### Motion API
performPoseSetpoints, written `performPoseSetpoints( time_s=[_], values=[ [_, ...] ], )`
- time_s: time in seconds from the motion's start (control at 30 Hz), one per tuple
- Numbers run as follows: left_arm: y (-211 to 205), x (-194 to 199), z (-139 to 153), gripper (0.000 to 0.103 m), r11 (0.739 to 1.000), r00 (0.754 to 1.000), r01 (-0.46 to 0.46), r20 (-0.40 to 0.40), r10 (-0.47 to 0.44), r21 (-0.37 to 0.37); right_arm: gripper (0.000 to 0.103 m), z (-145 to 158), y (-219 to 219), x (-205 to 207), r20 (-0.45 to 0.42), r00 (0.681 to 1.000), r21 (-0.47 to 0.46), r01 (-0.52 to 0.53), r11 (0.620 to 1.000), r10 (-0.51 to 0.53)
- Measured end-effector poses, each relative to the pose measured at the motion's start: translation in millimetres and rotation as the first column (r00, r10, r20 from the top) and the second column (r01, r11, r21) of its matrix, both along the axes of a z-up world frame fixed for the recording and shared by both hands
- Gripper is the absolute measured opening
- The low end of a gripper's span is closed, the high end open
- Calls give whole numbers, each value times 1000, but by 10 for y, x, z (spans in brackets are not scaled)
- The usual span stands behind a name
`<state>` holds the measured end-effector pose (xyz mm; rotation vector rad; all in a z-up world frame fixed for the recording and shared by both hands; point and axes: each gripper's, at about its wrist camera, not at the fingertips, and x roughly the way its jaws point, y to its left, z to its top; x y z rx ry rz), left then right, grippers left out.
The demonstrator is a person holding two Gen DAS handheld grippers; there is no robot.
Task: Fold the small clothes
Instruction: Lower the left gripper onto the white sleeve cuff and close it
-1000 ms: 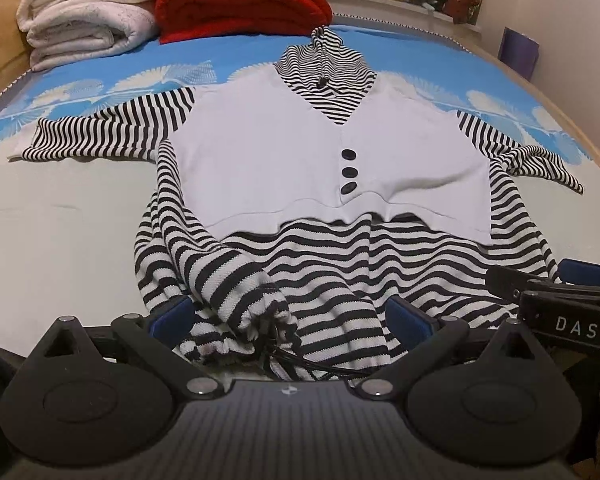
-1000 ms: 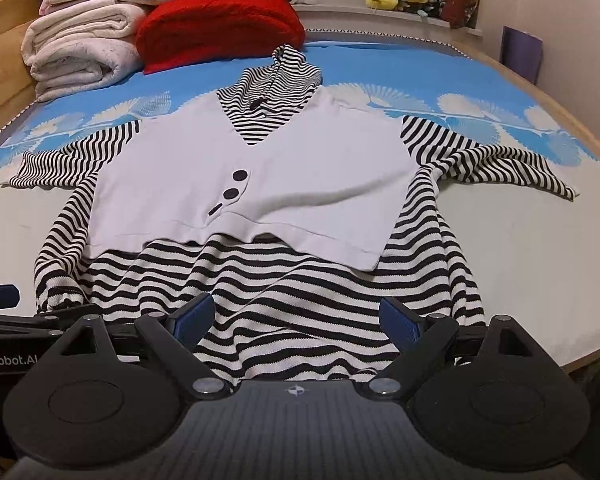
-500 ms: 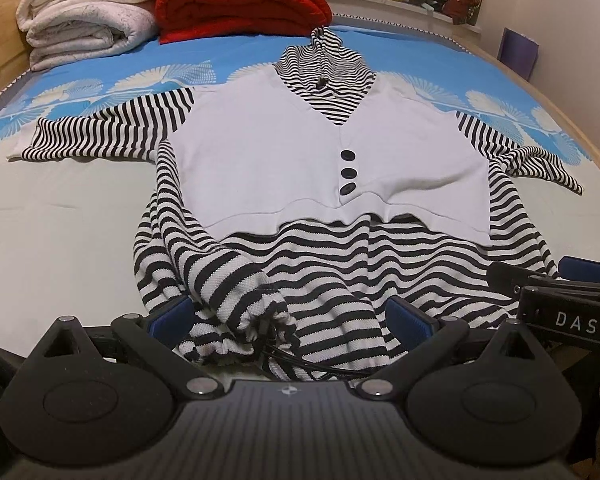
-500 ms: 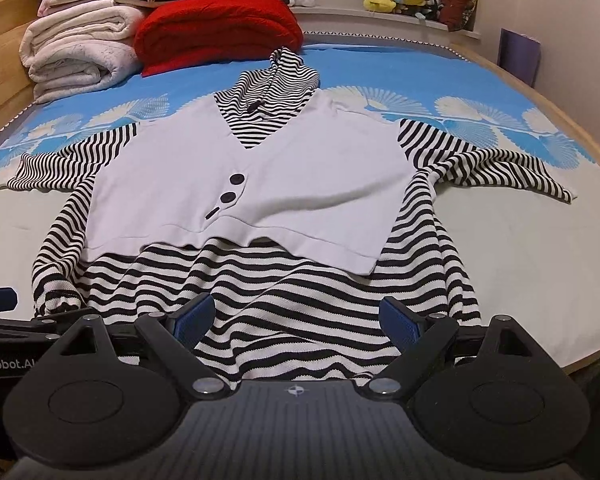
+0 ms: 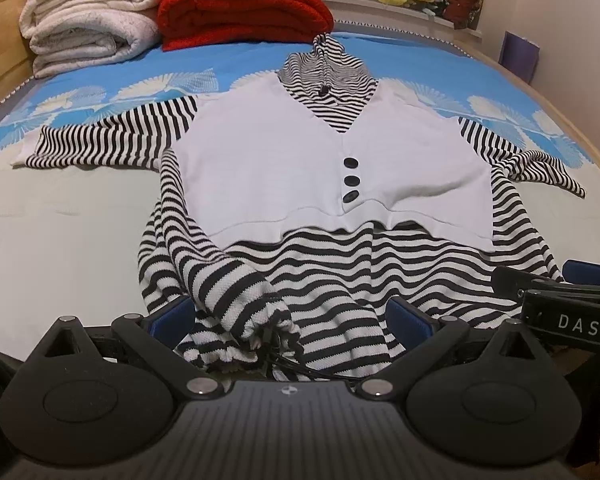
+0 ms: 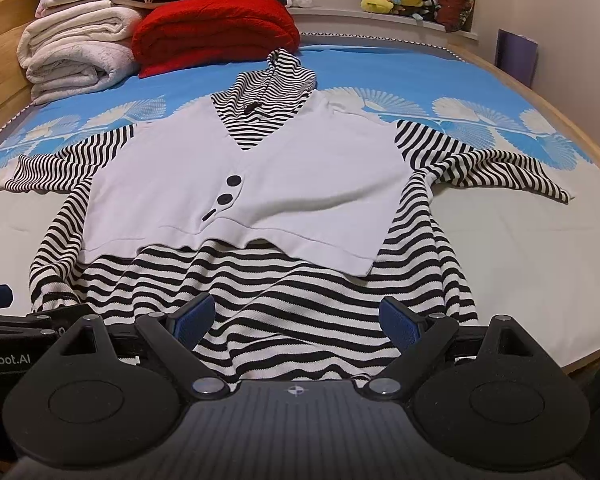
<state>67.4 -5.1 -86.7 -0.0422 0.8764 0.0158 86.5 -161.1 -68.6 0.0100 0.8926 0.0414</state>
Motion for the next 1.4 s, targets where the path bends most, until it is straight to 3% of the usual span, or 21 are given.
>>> performPoseSetpoints(
  time_s=[0.17, 0.23, 0.47, 0.6, 0.7, 0.8, 0.9, 0.93, 1.0, 1.07, 1.23, 1.3, 1.4],
  values=[
    [-28, -24, 20, 96, 999, 999, 3, 41, -5, 35, 90, 9, 6, 0, 2, 1000, -1, 3, 1000, -3],
    [-49, -42, 33, 86, 998, 998, 6, 68, -10, 60, 90, 13, 16, 2, 4, 1000, -1, 9, 1000, -9],
    [-35, -53, 197, 68, 997, 986, 36, 160, -45, 63, 90, 47, 6, 8, 34, 999, -2, 37, 999, -37],
    [203, 168, 564, 55, 998, 995, 40, 95, -35, -51, 90, 141, -62, 12, 92, 992, 40, 78, 996, -82],
    [422, 357, 996, 53, 998, 988, 28, 154, -19, -58, 89, 269, -99, -7, 164, 981, 86, 94, 992, -107],
    [662, 673, 1241, 44, 999, 971, 32, 238, -24, -30, 81, 341, -102, -8, 228, 966, 92, 106, 990, -125],
    [1019, 1121, 1287, 27, 996, 964, 41, 267, -19, -78, 67, 387, -134, 0, 270, 950, 121, 127, 984, -156],
    [1173, 1307, 1286, 22, 997, 959, 39, 283, -17, -72, 64, 408, -154, -2, 286, 943, 129, 135, 982, -167],
    [1436, 1637, 1258, 21, 1000, 951, 3, 309, -3, 1, 63, 466, -195, 4, 317, 931, 142, 141, 980, -180],
    [1779, 1989, 1146, 21, 997, 953, -71, 297, 59, 29, 63, 552, -211, 65, 333, 929, 122, 126, 984, -160],
    [2659, 2495, 714, 21, 967, 945, -249, 208, 253, -45, 63, 808, -111, 521, 282, 959, -20, -8, 1000, 13],
    [2927, 2561, 567, 21, 953, 938, -300, 164, 304, -47, 64, 933, -72, 763, 293, 955, -21, -48, 999, 52],
    [3374, 2624, 409, 21, 915, 914, -382, 94, 395, -129, 67, 1127, 48, 1262, 322, 942, -14, -95, 995, 94]
  ],
)
